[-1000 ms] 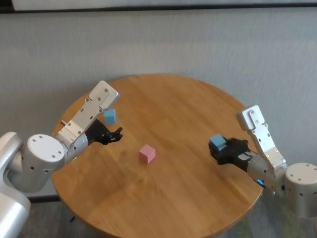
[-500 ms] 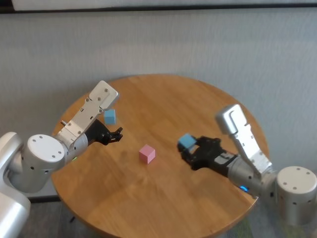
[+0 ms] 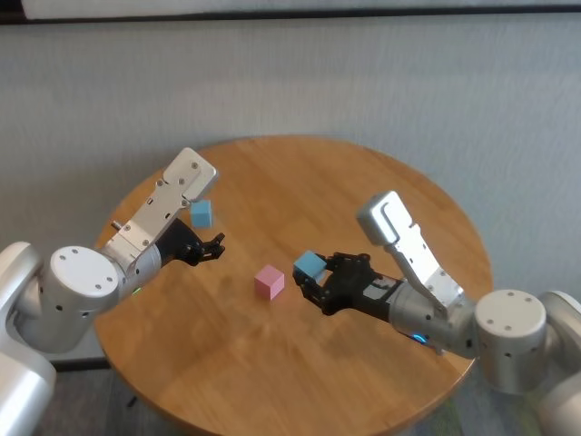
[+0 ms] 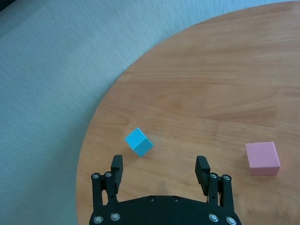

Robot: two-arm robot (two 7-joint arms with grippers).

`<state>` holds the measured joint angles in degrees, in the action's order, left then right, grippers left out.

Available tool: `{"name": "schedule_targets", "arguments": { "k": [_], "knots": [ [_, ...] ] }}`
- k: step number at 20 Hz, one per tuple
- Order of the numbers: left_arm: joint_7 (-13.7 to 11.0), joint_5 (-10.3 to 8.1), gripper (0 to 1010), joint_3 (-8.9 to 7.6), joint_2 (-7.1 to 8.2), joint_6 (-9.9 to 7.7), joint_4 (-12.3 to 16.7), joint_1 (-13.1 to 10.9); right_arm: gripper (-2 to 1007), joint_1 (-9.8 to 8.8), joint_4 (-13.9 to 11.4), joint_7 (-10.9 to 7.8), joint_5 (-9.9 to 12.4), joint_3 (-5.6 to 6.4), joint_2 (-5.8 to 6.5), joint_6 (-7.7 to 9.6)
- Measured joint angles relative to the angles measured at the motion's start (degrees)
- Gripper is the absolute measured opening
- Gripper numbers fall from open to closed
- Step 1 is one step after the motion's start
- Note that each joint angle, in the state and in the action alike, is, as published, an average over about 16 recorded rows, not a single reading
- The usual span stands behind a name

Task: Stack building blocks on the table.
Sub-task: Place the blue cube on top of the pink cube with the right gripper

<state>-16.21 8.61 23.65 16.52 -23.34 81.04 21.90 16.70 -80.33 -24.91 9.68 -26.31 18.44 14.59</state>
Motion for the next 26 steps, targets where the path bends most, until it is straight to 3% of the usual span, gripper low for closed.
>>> {"name": "schedule_targets", "arguments": {
  "k": [5,11,26],
  "knots": [
    [0.0,0.00,1000,0.00,0.00,0.00,0.0,0.0,362,2.81,4.1,-1.00,-0.1,-1.61,-1.37,-0.74],
    [0.0,0.00,1000,0.00,0.00,0.00,0.0,0.0,362,4.93,7.4,-1.10,0.2,-2.62,-2.95,-1.33],
    [0.0,0.00,1000,0.00,0.00,0.00,0.0,0.0,362,6.21,10.0,0.02,-0.5,-3.73,-4.59,-1.83]
  ]
}}
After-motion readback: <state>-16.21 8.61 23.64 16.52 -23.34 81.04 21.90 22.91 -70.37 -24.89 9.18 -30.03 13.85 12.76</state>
